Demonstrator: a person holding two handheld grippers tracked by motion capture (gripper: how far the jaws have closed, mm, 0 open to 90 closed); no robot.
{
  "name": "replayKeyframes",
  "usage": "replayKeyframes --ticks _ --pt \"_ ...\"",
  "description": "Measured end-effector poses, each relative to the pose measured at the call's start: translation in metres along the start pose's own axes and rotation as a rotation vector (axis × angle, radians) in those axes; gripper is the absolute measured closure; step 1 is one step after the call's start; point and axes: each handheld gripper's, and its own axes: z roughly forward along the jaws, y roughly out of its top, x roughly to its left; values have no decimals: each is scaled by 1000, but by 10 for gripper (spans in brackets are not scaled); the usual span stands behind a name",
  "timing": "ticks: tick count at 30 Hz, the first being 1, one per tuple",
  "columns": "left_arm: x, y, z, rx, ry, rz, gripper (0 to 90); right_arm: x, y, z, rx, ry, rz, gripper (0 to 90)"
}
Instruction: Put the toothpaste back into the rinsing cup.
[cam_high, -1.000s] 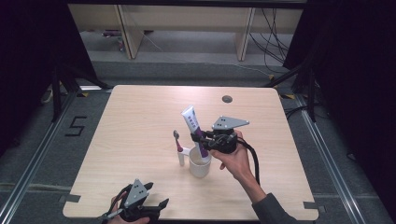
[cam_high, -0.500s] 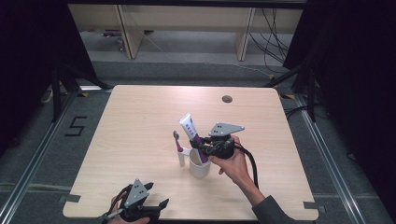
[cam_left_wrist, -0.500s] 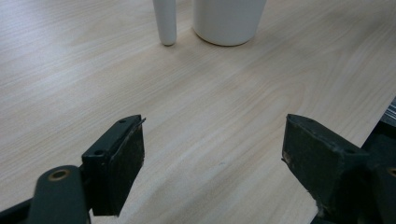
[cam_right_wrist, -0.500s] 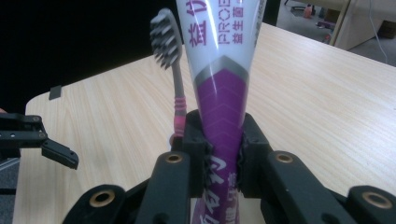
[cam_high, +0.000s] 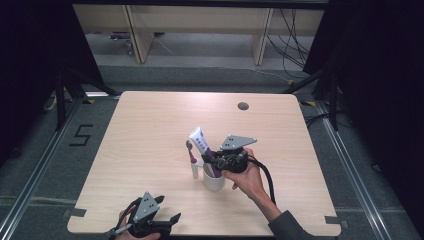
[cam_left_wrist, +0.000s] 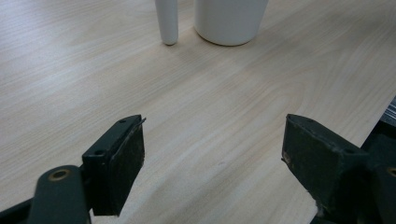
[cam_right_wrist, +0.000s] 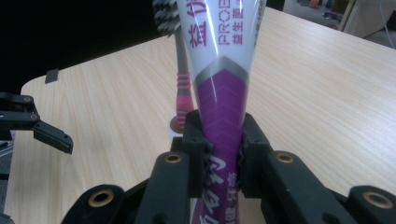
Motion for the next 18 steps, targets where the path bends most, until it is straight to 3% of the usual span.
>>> replayKeyframes --ticks 2,4,8,10,14,16,18 --pt "0 0 0 -4 0 -4 210 1 -2 1 5 -7 14 769" --pt "0 0 0 -2 2 -1 210 -1 -3 2 2 13 -6 769" --pt "0 0 0 3 -2 1 210 -1 -4 0 3 -7 -19 768" --pt "0 0 0 3 -2 4 210 1 -5 0 10 12 4 767" --pt "0 0 0 4 -1 2 211 0 -8 -2 25 -4 -22 766" --pt "0 0 0 5 -3 3 211 1 -11 -2 35 10 0 765" --pt "-1 0 0 6 -2 2 211 2 -13 -3 41 -5 -2 765"
